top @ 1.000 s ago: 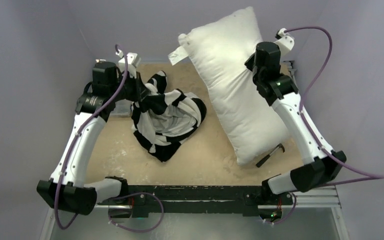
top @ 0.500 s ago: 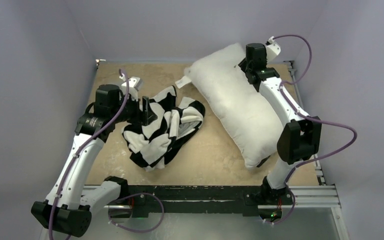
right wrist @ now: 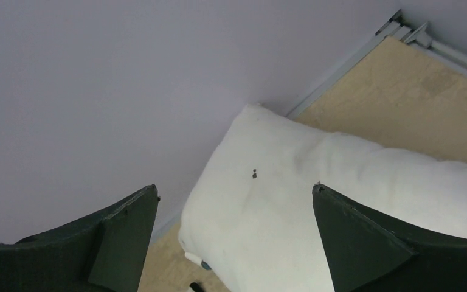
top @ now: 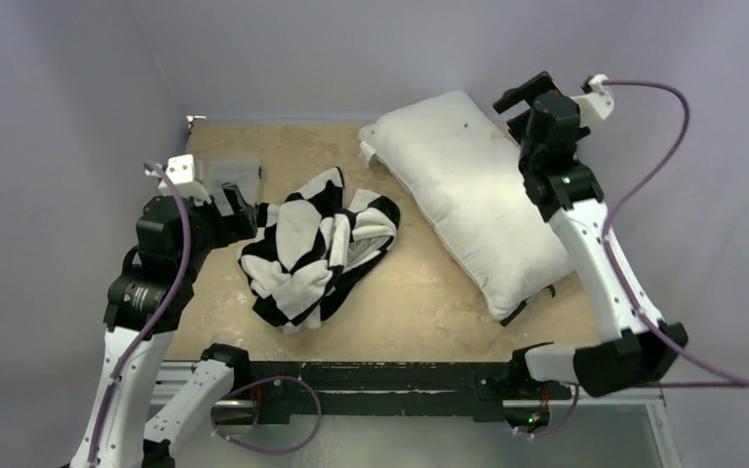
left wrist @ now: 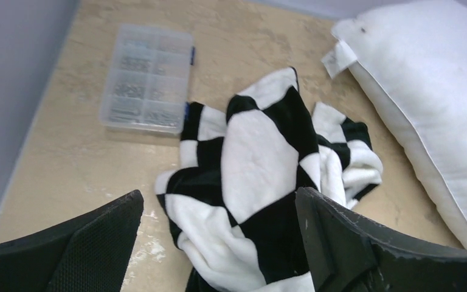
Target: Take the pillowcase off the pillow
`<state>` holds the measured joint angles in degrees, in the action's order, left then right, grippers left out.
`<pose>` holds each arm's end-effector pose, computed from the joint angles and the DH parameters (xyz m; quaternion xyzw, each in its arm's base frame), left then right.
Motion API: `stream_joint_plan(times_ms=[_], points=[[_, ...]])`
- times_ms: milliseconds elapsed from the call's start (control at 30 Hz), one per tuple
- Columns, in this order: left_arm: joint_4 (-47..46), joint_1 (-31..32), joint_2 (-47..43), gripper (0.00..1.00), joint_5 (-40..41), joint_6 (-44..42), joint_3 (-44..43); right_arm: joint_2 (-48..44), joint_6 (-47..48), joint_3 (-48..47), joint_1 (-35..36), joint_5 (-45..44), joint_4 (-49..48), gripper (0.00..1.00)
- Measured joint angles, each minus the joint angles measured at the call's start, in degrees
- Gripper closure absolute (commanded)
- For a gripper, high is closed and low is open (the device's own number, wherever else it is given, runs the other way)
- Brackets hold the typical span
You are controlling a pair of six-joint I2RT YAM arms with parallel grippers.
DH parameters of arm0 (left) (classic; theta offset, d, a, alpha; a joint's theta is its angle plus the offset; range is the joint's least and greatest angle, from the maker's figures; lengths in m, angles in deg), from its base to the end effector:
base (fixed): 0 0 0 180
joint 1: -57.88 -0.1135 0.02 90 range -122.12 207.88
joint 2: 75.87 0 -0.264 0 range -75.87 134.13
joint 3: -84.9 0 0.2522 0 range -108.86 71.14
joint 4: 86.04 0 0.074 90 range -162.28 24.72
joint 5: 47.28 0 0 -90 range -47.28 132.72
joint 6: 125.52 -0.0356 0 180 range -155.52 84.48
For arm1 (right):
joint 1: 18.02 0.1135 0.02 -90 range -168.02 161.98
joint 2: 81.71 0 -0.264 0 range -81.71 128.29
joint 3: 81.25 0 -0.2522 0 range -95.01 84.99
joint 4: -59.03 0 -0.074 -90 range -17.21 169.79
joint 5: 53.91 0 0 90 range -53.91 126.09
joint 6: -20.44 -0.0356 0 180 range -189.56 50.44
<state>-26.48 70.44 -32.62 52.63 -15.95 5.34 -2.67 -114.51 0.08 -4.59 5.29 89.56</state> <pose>0.1293 -0.0225 0.4007 -0.0983 0.8275 -0.0824 0.5466 0.3058 0.0543 0.4376 0.3646 0.6695 0.1206 0.6358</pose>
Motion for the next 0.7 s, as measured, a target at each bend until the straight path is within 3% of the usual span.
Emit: stream_joint_plan(times_ms=[400,700], points=[[4.55,0.00,-11.06,0.01,16.48,0.83,-2.45,-27.98,0.37,11.19,0.00,-11.56,3.87,0.01],[6.62,0.00,-20.04,0.01,23.12,1.44,-3.56,-45.55,0.94,17.51,0.00,-15.45,4.76,0.01]])
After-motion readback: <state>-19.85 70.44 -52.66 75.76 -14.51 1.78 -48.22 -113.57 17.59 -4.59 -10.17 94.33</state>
